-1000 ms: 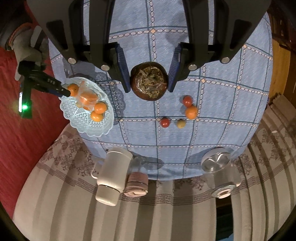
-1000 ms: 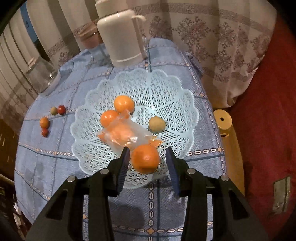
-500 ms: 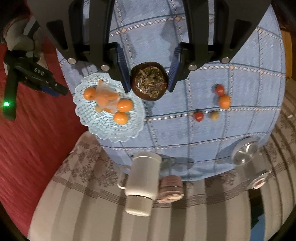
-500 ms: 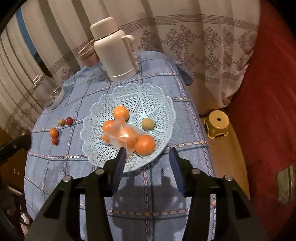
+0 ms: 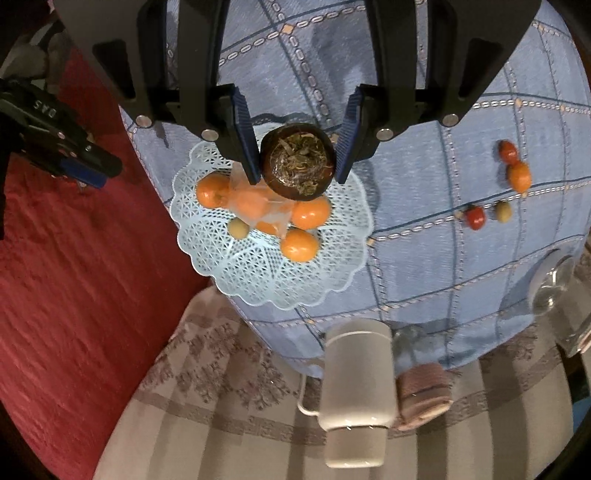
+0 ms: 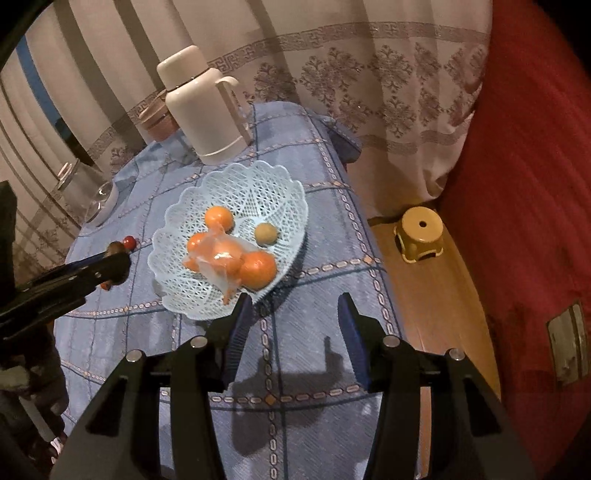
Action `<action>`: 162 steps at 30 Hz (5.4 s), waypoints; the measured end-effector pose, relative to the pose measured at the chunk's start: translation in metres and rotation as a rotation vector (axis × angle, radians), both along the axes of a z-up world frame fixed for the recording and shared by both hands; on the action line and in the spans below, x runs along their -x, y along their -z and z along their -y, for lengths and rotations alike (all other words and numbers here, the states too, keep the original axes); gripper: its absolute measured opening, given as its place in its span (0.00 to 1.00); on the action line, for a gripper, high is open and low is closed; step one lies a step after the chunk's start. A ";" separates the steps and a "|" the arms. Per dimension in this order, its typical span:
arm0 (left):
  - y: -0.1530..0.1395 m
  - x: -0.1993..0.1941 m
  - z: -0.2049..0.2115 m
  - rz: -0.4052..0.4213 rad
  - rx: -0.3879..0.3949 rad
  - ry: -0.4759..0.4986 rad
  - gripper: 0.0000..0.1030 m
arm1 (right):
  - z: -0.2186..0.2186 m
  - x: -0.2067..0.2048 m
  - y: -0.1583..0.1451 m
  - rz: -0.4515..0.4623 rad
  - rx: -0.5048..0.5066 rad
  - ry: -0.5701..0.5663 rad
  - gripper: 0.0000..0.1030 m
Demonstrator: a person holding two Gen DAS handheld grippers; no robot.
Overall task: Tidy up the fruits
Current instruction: 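Lower the brown fruit into the basket and open the left tool, then withdraw both tools from the basket back over the table, then grasp the dark red fruit with the right tool, then grasp the loose orange with the left tool while the right tool holds the red fruit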
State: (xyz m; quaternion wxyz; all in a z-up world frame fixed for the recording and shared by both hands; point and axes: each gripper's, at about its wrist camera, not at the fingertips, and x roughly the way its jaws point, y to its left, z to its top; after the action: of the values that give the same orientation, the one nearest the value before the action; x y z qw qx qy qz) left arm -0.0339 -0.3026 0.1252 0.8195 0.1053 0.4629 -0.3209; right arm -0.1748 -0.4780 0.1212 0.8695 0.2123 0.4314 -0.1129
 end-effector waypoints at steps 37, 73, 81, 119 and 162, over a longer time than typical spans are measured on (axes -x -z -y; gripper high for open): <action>0.000 -0.029 -0.083 -0.006 -0.023 -0.243 0.75 | -0.046 -0.049 -0.011 0.044 -0.058 -0.134 0.48; -0.010 -0.069 -0.258 -0.004 -0.066 -0.435 0.75 | -0.204 -0.132 -0.015 0.033 -0.092 -0.346 0.48; -0.007 -0.084 -0.283 -0.011 -0.076 -0.433 0.75 | -0.251 -0.163 0.004 0.001 -0.093 -0.420 0.48; 0.023 -0.117 -0.377 -0.069 -0.084 -0.515 0.75 | -0.341 -0.282 0.085 -0.180 -0.025 -0.494 0.27; 0.084 -0.175 -0.208 -0.106 -0.145 -0.169 0.75 | -0.246 -0.173 0.033 -0.094 -0.121 -0.265 0.26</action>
State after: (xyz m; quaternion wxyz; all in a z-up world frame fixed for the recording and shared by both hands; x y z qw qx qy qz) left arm 0.1410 -0.0950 0.0414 0.8082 0.1078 0.5349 -0.2214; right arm -0.0019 -0.2324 0.0886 0.8413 0.2001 0.5019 0.0194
